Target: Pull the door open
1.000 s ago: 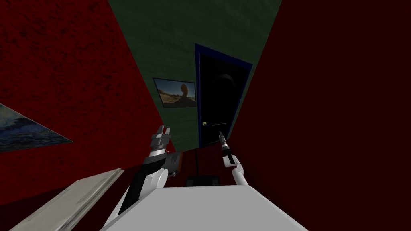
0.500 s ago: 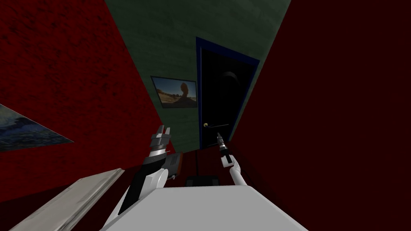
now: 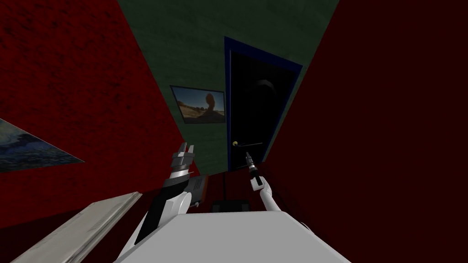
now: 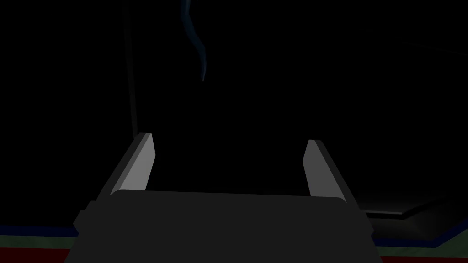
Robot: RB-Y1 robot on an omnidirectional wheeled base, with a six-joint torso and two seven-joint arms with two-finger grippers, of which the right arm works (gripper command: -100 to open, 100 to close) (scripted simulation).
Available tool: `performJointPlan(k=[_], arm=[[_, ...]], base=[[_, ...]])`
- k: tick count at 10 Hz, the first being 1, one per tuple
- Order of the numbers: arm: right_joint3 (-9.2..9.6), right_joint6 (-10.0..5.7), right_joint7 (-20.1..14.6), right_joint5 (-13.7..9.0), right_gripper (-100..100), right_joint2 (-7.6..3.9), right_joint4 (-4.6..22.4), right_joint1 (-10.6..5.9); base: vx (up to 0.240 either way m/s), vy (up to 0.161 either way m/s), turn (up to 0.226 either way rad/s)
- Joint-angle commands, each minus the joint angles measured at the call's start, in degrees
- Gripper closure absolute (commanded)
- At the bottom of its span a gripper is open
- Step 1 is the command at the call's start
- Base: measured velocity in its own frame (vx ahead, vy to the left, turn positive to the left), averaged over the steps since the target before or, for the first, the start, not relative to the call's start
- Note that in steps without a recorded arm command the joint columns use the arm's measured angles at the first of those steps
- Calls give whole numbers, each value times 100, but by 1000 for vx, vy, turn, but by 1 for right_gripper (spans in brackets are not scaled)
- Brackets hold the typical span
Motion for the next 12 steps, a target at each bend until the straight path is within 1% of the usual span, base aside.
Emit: performJointPlan(k=[1,3,4,5,6,7,10,12], arm=[[-8,18,-53,76,-100,60,256,-112],[-21,13,-82,119,-100,96,450,-202],[-32,9,-106,155,-100,129,614,-278],[-39,7,-122,179,-100,152,722,-327],[-68,-62,-90,144,-100,117,797,-368],[-76,-82,-95,140,-100,44,834,-384],[-85,-87,-97,131,-100,-60,847,-390],[-100,-95,-100,117,-100,-187,869,-399]], base=[[128,0,70],[141,12,62],[133,29,47],[127,32,51],[53,13,10],[-89,-29,-1],[-143,-62,10],[-187,-41,23]])
